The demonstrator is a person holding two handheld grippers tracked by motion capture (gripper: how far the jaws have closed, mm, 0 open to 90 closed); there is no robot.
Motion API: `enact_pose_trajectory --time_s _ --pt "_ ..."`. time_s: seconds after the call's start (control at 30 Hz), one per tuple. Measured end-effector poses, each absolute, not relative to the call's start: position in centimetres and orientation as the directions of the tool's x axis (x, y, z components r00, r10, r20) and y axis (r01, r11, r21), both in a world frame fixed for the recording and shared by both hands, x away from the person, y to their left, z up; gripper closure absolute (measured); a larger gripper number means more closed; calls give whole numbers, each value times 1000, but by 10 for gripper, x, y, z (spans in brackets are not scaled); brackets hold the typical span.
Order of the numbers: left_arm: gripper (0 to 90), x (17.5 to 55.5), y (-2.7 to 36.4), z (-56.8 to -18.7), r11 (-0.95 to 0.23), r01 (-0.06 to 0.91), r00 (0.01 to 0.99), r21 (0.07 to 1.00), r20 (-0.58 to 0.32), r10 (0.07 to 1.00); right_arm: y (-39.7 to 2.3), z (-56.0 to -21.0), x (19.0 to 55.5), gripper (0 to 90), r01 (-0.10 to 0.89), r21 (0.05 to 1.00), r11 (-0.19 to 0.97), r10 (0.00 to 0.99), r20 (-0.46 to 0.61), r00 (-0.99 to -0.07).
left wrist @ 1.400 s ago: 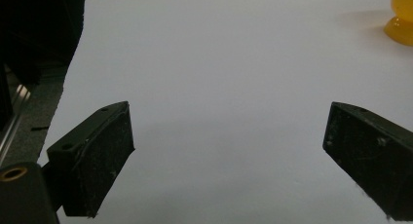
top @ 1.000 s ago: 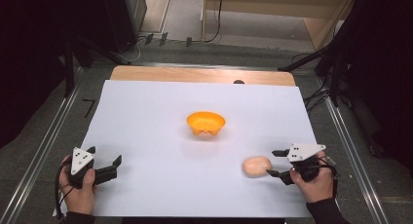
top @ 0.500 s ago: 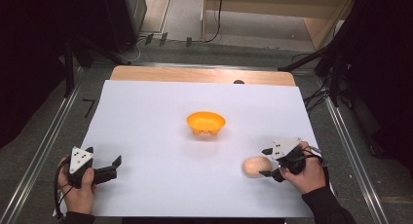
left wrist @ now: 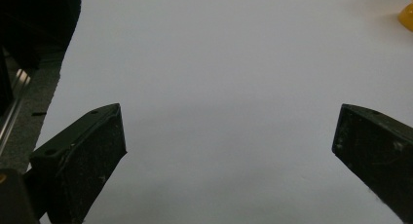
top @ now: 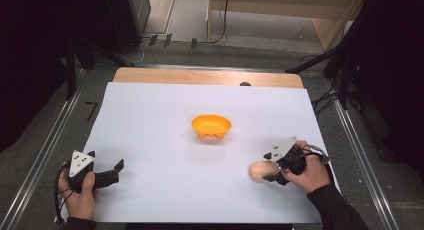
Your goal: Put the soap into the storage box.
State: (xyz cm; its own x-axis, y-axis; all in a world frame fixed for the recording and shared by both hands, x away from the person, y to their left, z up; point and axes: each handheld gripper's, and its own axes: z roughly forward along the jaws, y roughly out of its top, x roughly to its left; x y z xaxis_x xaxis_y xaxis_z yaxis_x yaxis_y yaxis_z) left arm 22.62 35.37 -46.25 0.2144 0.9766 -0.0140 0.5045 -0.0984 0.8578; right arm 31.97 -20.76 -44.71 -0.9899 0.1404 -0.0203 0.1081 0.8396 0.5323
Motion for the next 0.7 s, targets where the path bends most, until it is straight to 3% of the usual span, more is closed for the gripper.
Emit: enact_pose_trajectory --time_s 0.7 --pt "0 228 355 -463 -85 515 214 853 -32 976 -198 -457 321 291 88 455 886 106 -13 -994"
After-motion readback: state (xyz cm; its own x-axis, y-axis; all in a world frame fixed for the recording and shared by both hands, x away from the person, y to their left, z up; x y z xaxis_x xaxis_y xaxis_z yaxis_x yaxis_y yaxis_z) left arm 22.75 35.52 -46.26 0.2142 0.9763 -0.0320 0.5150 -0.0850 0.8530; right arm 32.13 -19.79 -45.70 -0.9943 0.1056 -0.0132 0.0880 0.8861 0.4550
